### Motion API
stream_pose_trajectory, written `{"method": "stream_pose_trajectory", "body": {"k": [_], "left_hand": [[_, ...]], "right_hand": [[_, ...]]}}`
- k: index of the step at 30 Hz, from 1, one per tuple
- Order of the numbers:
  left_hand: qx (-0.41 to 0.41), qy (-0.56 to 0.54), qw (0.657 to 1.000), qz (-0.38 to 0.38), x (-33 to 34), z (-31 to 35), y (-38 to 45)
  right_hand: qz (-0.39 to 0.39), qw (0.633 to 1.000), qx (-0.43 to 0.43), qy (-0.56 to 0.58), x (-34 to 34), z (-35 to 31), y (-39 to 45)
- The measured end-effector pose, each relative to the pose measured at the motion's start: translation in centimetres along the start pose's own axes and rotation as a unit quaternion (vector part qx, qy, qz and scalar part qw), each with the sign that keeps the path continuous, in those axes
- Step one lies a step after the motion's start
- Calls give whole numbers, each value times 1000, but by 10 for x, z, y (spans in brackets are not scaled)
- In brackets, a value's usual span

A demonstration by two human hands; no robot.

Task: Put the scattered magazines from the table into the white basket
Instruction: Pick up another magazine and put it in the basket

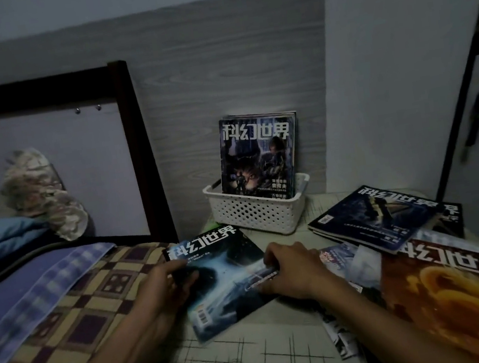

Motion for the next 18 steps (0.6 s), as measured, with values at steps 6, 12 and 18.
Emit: {"method": "stream_pose_trajectory", "body": {"k": [6, 12, 18], "left_hand": [[6, 96, 995, 26, -18, -2, -2], [226, 335, 912, 76, -4, 2, -22], [371, 300, 879, -6, -13, 12, -70]], "right_hand": [[8, 996, -56, 68, 12, -12, -14], [9, 992, -34, 124, 5, -15, -17], [-1, 918, 37, 395, 4, -14, -18]]}}
Point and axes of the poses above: each hand's wrist, its own y-axis towards the middle knuckle, its own x-axis out of the palm, z = x × y, the point moved 2 cm from there along y, towards the middle knuckle, and after that the axes turned 1 degree about -x, right-handed, at the moved point
